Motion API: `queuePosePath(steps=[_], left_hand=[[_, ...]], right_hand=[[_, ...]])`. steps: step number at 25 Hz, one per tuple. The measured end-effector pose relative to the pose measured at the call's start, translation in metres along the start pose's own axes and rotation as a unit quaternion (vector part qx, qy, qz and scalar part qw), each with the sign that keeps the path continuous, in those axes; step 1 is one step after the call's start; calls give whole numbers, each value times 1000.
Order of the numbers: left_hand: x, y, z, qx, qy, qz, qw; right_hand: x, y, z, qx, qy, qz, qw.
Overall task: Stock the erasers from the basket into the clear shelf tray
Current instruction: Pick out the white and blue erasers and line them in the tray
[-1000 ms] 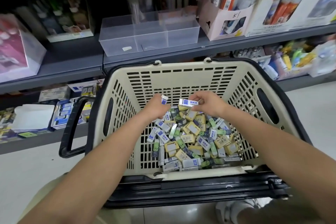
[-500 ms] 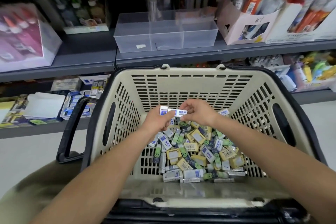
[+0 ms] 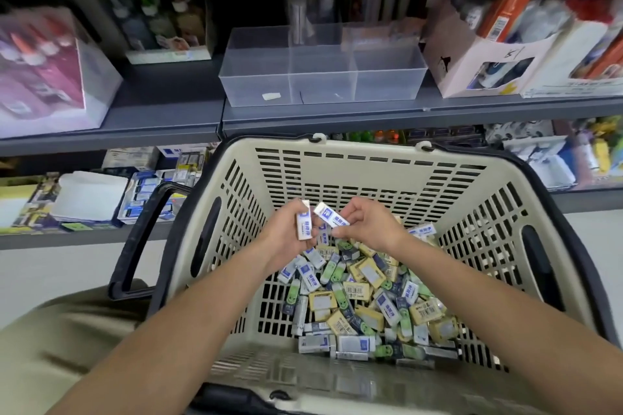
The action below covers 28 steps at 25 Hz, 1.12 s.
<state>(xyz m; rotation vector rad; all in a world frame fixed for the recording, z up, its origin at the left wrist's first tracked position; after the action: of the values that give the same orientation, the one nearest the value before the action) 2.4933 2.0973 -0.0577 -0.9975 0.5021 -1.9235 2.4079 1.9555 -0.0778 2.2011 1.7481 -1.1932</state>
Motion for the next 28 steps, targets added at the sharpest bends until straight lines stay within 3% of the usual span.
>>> queuePosePath(steps=[4,10,16,20,22,26,28], left_hand=[[1,0,3,-18,-21,10,1000],[-18,-9,5,33,-11,76,997],[-26,-6,21,92,30,21,995],[-23,0,37,97,54,48,993],[-26,7,53,99,76,82,989],[-35,13,61,57,23,94,994],[-39,17,53,37,-1,103,994]], right_hand=[[0,8,2,9,69,6,998],[9,16,-17,-2,74,-21,997],[27,15,-43,-20,132,-46,990],[24,22,-46,-11,117,-37,992],[22,30,-37,12,68,-21,997],[35,50,-19,-21,-193,0,981],[48,60,-18,-38,-229,6,973]])
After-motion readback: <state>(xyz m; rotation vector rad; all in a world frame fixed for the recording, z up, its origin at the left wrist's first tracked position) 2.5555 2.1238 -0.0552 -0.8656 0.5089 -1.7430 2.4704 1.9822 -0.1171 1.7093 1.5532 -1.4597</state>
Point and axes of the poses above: each hand's wrist, its own y-axis towards the middle knuckle, its own x-axis out of the palm, z = x × y, the point moved 1 cm from there along y, towards the middle knuckle, and after that the axes turned 14 degrees about -y, right-handed, at the moved point
